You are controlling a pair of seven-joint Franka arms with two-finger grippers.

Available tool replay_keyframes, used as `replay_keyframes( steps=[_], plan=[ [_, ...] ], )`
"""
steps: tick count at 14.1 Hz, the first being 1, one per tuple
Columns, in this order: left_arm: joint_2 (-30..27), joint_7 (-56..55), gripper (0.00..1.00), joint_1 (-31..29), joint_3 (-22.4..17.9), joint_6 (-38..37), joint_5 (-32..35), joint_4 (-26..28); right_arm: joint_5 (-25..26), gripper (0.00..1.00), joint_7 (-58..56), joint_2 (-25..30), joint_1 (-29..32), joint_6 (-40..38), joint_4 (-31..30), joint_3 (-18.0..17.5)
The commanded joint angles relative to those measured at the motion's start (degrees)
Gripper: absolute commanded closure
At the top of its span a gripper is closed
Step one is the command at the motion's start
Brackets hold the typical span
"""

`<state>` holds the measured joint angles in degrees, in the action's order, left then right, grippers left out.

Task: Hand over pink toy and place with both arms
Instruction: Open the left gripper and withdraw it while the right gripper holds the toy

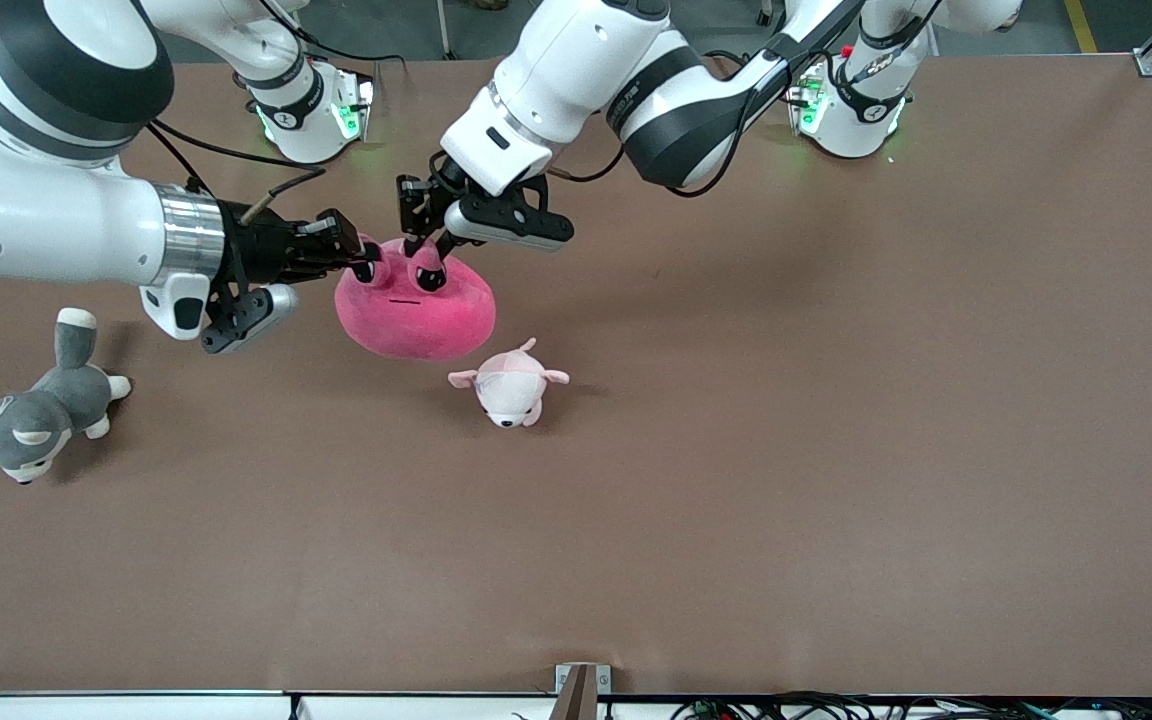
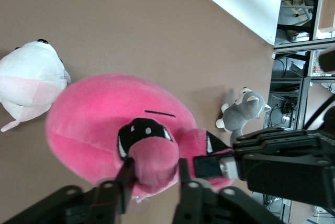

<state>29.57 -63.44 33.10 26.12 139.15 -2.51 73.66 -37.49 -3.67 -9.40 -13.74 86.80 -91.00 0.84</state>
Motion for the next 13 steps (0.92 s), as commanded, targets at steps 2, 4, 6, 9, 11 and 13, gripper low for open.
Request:
replay_keyframes(
  steps=[2,4,6,9,11,13],
  plan=[
    [-3.19,-0.98,0.0,-0.31,-1.15,-7.12,0.22,-0.63,-0.74,1.0,0.07,0.35,2.56,-4.52,0.12,0.48],
    [-6.61,-0.9,0.0,-1.89,-3.69,-13.52,0.4,-0.28,-1.01,1.0,-0.72,0.44,5.63,-7.42,0.3,0.48],
    [-9.77,-0.55,0.0,-4.78,-4.93,-21.69,1.79,-0.1,-0.66,1.0,-3.69,0.44,9.24,-9.18,0.3,0.65],
    [-13.04,1.38,0.0,-11.19,-4.93,-33.56,6.01,-0.01,-0.39,1.0,-5.64,-1.57,16.44,-9.19,0.38,0.65],
    [-14.01,8.37,0.0,-15.67,-4.93,-41.29,8.56,-0.01,-0.48,1.0,-5.64,-4.99,19.52,-8.93,1.7,0.65],
    [-14.45,18.39,0.0,-20.16,-4.93,-44.31,9.97,-0.01,-0.39,1.0,-7.82,-10.52,21.64,-9.19,6.51,0.65]
  ],
)
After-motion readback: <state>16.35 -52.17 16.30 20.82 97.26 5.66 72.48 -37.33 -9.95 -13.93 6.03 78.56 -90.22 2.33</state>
